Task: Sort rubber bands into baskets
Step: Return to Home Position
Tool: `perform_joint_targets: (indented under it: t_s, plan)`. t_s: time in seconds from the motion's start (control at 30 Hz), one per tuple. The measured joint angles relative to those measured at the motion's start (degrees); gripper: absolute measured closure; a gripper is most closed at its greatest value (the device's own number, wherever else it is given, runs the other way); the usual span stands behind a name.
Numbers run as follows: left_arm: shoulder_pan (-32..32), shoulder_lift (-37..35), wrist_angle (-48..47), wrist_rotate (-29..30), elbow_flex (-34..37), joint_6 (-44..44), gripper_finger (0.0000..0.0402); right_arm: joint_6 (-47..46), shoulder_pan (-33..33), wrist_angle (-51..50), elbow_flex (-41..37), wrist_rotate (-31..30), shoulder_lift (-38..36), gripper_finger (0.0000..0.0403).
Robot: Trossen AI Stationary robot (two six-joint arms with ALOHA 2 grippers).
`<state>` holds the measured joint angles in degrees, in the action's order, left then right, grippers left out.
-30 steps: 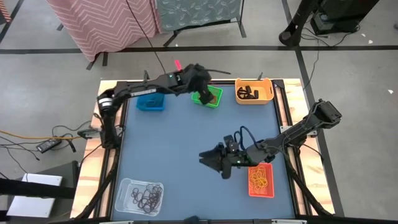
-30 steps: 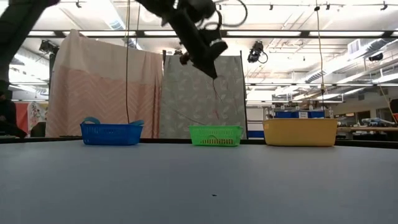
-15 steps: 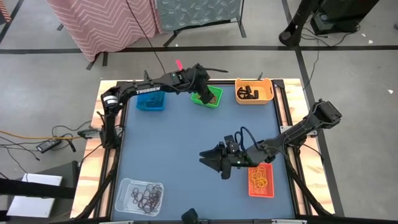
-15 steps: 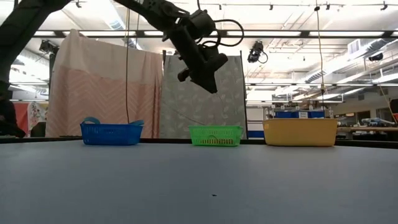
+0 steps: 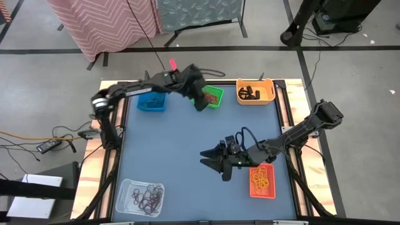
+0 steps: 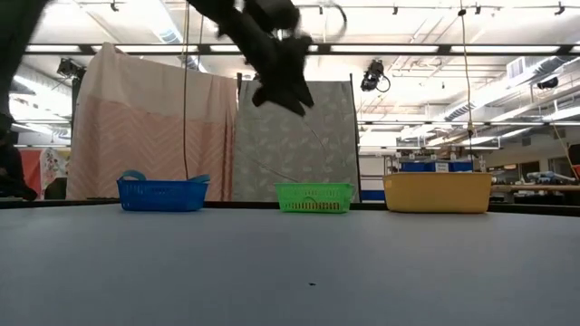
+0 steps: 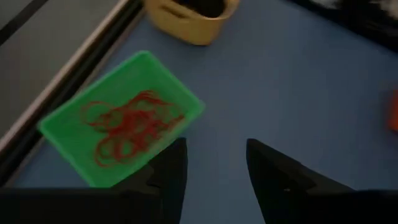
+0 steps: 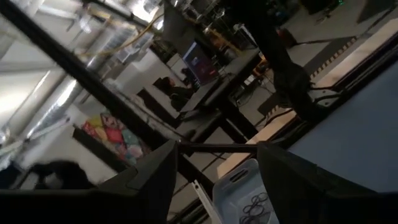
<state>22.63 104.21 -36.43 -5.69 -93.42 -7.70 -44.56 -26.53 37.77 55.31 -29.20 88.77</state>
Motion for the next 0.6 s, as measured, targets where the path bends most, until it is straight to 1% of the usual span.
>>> perform_joint_targets:
  t_s: [0.07,0.1,0.2,0.37,0.5,0.6]
  plan:
    - [-1.9,-5.9,3.8,0.1,6.4,-0.3,0.0236,1.5,0.5,-0.3,0.0,2.1,0.0,0.0169]
    - [-2.9,-9.7,7.8,0.2,10.8,-1.0,0.0238,1.9,0.8,-0.4,0.0,3.3,0.0,0.0170]
    - [-5.3,-23.3,21.5,0.6,26.1,-6.8,0.0248,2.1,1.8,-0.4,0.0,7.2,0.0,0.0174]
    - [-8.7,-46.2,38.2,1.6,50.9,-15.1,0.0278,2.1,3.7,-0.3,0.0,11.9,0.0,0.0191]
    - [-9.3,-62.3,49.6,3.2,65.4,-19.8,0.0327,1.8,6.3,-0.8,0.0,14.2,-0.2,0.0223]
    - [-9.3,-71.6,55.4,3.2,74.1,-23.3,0.0378,1.7,8.4,-2.8,0.0,15.8,-1.8,0.0269]
